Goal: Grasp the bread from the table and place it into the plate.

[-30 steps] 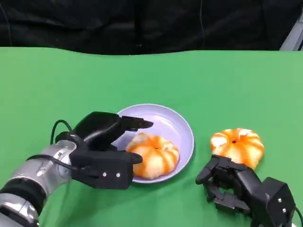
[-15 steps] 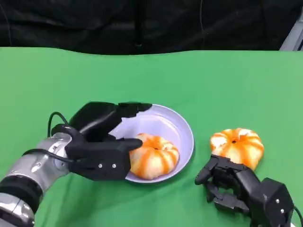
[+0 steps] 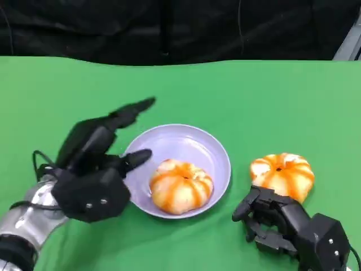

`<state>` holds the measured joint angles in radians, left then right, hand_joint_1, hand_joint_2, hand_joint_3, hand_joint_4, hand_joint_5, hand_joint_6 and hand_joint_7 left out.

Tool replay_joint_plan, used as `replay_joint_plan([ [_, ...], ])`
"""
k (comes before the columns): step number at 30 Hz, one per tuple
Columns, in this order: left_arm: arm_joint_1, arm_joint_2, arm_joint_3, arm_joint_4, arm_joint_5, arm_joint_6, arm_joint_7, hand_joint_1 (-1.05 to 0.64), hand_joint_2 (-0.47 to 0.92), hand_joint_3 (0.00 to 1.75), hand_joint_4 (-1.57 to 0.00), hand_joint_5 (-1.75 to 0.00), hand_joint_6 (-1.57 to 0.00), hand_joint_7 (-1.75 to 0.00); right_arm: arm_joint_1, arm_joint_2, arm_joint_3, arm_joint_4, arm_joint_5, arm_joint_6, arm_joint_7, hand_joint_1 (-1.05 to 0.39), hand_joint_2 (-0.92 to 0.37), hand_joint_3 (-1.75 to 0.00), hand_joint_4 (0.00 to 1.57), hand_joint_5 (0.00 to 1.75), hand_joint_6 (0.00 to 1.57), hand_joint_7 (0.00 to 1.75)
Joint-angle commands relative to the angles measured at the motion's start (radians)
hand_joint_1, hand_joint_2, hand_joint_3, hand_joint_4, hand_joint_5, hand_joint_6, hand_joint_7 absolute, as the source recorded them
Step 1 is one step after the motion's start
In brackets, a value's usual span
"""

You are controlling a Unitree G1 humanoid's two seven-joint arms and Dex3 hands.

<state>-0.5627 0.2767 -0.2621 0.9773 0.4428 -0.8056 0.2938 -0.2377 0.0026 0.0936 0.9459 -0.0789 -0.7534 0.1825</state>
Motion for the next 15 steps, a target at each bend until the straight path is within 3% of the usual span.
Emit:
replay_joint_plan([
  [1,0.04,0.009,0.061,0.016,-0.081,-0.055,-0.027,-0.86,0.92,0.71,-0.56,-0.01,-0.35,-0.01,0.014,-0.017,0.003,0.019,-0.014,0.02,0.002,0.05,-0.9,-0.57,0.68,1.75,0.71,1.36],
  [15,0.134,-0.018,0.22,0.077,-0.305,-0.165,-0.191,-0.82,0.92,0.65,-0.66,-0.04,-0.4,-0.02,0.014,-0.019,-0.004,0.02,0.002,0.028,0.021,0.06,-0.91,-0.58,0.68,1.75,0.71,1.36],
])
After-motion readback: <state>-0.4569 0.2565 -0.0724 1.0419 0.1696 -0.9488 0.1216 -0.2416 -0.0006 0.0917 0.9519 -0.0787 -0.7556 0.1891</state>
